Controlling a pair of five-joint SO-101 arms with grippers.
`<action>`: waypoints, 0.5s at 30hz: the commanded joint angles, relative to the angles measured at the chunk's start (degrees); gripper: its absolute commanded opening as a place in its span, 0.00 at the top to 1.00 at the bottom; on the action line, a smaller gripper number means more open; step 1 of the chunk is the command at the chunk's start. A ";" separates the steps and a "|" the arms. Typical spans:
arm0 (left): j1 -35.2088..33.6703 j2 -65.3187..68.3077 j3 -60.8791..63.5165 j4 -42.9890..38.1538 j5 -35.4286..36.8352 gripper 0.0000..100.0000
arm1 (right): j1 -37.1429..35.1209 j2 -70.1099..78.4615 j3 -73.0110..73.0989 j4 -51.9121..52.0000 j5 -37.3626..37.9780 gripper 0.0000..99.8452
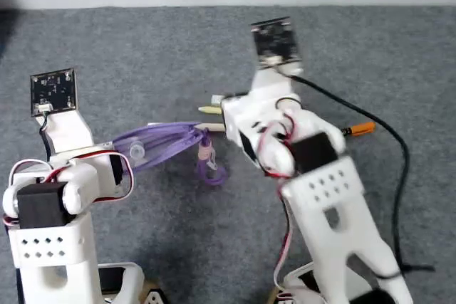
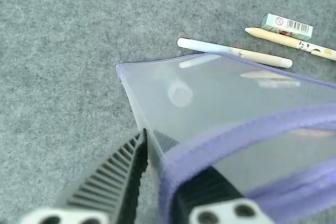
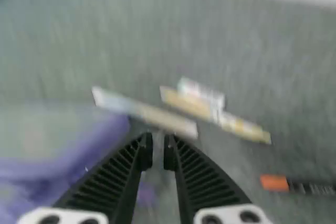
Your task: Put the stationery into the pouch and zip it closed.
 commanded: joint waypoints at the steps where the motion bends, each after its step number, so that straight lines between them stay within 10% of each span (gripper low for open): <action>1: 0.53 0.97 -1.36 -1.05 0.53 0.99 | 1.89 4.53 -2.29 3.91 3.96 0.96; 15: -4.13 0.88 -0.13 -1.05 0.53 0.99 | 10.77 32.13 -19.08 4.35 21.89 0.74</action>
